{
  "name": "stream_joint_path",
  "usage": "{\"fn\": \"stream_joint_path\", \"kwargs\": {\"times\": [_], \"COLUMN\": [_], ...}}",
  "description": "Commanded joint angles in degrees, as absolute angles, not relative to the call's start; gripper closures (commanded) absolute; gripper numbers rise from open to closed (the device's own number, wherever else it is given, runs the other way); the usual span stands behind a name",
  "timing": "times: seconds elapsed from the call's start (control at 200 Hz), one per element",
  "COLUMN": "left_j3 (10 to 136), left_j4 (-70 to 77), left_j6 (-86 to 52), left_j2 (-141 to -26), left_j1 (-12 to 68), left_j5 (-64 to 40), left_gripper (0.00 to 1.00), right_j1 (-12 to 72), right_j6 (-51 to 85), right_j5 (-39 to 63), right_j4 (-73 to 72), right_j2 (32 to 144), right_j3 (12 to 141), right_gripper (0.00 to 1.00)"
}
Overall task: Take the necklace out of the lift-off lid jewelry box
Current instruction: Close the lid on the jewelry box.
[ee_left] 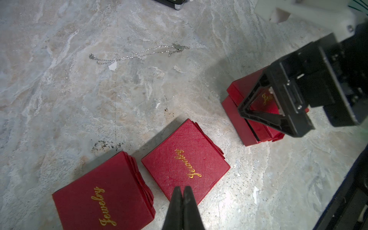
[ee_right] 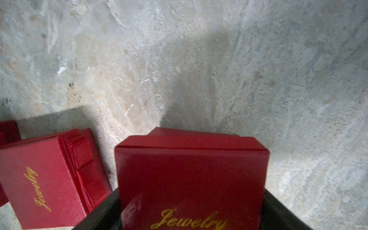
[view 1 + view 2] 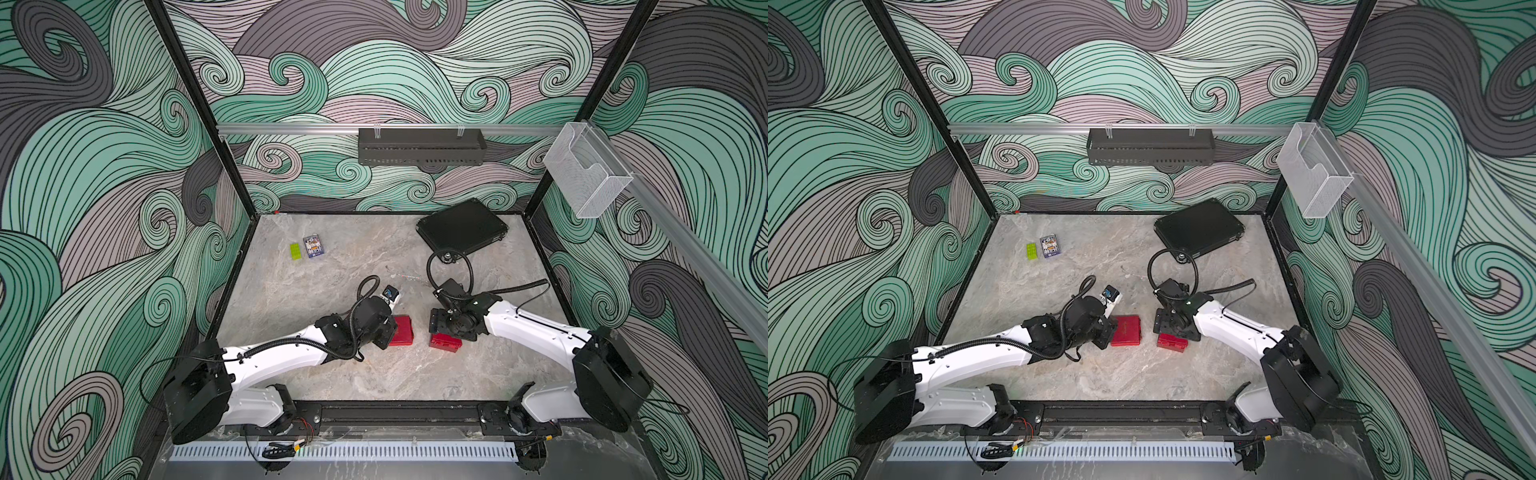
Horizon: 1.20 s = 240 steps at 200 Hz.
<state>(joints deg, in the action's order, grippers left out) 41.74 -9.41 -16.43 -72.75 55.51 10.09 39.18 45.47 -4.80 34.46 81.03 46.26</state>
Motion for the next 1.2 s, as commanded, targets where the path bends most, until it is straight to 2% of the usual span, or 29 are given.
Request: {"fn": "stream_joint_path", "kwargs": {"times": [0.0,1.196], "left_j3": [41.61,43.21], "left_j4": [-9.47,-8.87], "left_j6": [-16.03,-16.23], "left_j2": [-71.70,-76.60], "left_j1": [54.82,54.79], "left_j5": [10.73,5.94], "left_gripper": [1.00,1.00], "right_j1": [39.81,40.62], "right_j6": [46.58,46.51], "right_j5": [-5.78,-4.10], "right_j4": [35.91,36.14], "right_j2": [80.80,77.04], "right_j3": [46.85,46.23], "right_gripper": [0.11,0.01]}}
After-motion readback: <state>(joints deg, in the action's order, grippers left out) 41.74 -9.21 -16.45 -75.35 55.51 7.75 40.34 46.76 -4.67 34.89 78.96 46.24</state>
